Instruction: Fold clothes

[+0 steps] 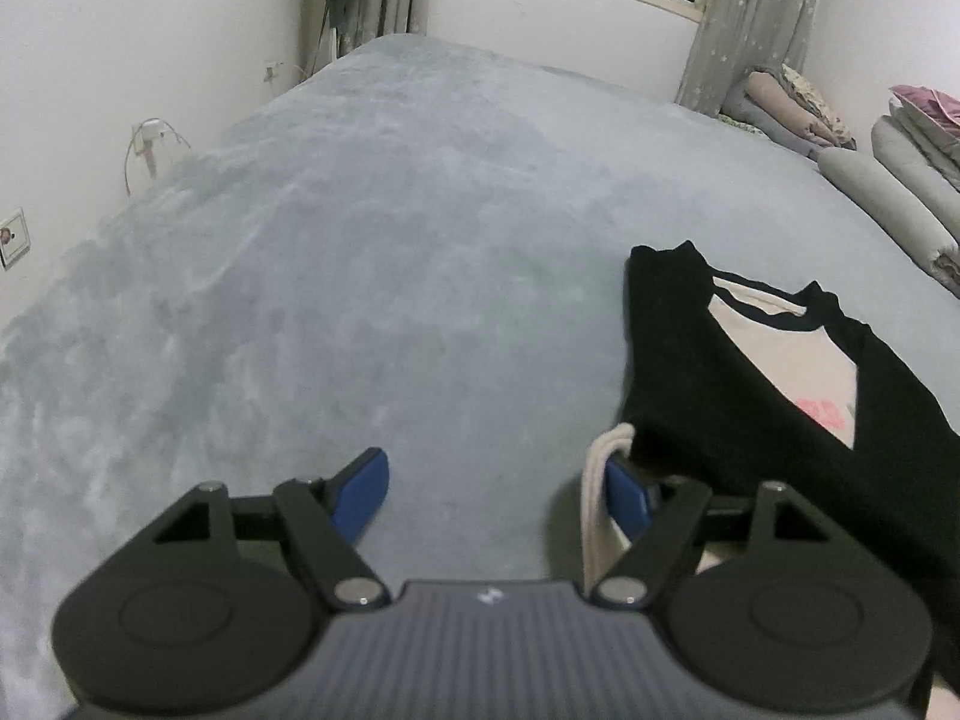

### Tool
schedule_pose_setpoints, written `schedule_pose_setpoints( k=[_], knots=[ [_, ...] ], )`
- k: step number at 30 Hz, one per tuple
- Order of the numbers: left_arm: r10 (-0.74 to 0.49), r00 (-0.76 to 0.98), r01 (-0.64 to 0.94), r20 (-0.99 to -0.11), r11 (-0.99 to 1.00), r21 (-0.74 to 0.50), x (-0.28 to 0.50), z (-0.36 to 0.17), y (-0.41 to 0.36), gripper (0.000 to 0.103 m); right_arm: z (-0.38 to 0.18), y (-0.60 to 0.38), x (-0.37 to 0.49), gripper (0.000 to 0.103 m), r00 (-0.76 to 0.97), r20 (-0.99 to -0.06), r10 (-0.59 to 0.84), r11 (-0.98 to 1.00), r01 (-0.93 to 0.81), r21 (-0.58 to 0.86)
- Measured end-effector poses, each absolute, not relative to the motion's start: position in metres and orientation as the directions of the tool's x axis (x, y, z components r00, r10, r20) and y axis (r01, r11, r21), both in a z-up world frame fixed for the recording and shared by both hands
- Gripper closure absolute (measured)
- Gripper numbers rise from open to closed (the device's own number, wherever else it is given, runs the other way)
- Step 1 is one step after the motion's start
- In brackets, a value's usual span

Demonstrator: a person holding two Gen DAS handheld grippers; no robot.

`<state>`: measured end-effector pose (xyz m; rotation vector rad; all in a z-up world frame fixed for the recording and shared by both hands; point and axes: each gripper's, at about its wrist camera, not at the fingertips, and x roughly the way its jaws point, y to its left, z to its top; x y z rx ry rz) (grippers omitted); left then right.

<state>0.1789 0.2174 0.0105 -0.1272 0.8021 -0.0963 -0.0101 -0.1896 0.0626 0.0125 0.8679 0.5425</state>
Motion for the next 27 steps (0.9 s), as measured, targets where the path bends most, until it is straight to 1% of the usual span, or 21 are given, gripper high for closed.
schedule_pose_setpoints(
  k=[1,2,3,5,8,10,11,12,13,15,19,21,23,24,27],
  knots=[
    [-0.129,0.693,0.038,-0.71,0.989,-0.143,0.179,0.01,0.216,0.028,0.065,-0.184,-0.013,0.087,0.524,-0.725,0.448,0.864,-0.462,0.2],
    [-0.124,0.694,0.038,-0.709,0.99,-0.136,0.179,0.01,0.215,0.028,0.068,-0.18,-0.015,0.09,0.532,-0.733,0.423,0.867,-0.474,0.156],
    [-0.119,0.695,0.038,-0.709,0.991,-0.129,0.178,0.01,0.214,0.028,0.073,-0.176,-0.017,0.099,0.55,-0.736,0.394,0.87,-0.481,0.106],
    [-0.106,0.695,0.044,-0.712,0.993,-0.105,0.178,0.009,0.211,0.028,0.091,-0.173,-0.023,0.099,0.614,-0.721,0.322,0.881,-0.473,-0.009],
    [-0.1,0.694,0.048,-0.713,0.994,-0.093,0.178,0.009,0.21,0.028,0.12,-0.17,-0.038,0.099,0.71,-0.667,0.225,0.885,-0.436,-0.165],
    [-0.096,0.693,0.05,-0.714,0.995,-0.085,0.177,0.009,0.209,0.028,0.124,-0.166,-0.039,0.098,0.724,-0.663,0.193,0.882,-0.423,-0.205],
    [-0.097,0.693,0.051,-0.715,0.995,-0.086,0.177,0.009,0.21,0.028,0.116,-0.164,-0.037,0.098,0.713,-0.68,0.169,0.879,-0.421,-0.223],
    [-0.098,0.692,0.052,-0.715,0.995,-0.085,0.176,0.009,0.21,0.028,0.108,-0.161,-0.034,0.092,0.702,-0.697,0.145,0.875,-0.42,-0.241],
    [-0.098,0.692,0.053,-0.716,0.995,-0.085,0.176,0.01,0.21,0.028,0.101,-0.161,-0.031,0.077,0.695,-0.708,0.128,0.876,-0.414,-0.248],
    [-0.093,0.69,0.058,-0.718,0.996,-0.074,0.174,0.01,0.209,0.028,0.093,-0.168,-0.025,0.064,0.697,-0.707,0.12,0.894,-0.386,-0.228],
    [-0.09,0.686,0.06,-0.722,0.996,-0.067,0.173,0.013,0.208,0.027,0.081,-0.184,-0.012,0.064,0.701,-0.703,0.12,0.927,-0.332,-0.173],
    [-0.099,0.688,0.06,-0.719,0.995,-0.08,0.172,0.017,0.209,0.026,0.094,-0.194,-0.01,0.064,0.717,-0.673,0.181,0.942,-0.323,-0.09],
    [-0.104,0.697,0.061,-0.709,0.994,-0.085,0.168,0.023,0.209,0.025,0.103,-0.198,-0.009,0.064,0.728,-0.647,0.225,0.942,-0.331,-0.045],
    [-0.106,0.702,0.062,-0.705,0.994,-0.088,0.166,0.026,0.21,0.025,0.104,-0.196,-0.008,0.064,0.726,-0.643,0.242,0.938,-0.344,-0.035],
    [-0.097,0.712,0.071,-0.695,0.995,-0.067,0.161,0.034,0.206,0.024,0.095,-0.184,-0.009,0.064,0.692,-0.67,0.27,0.917,-0.397,-0.04]
  ],
)
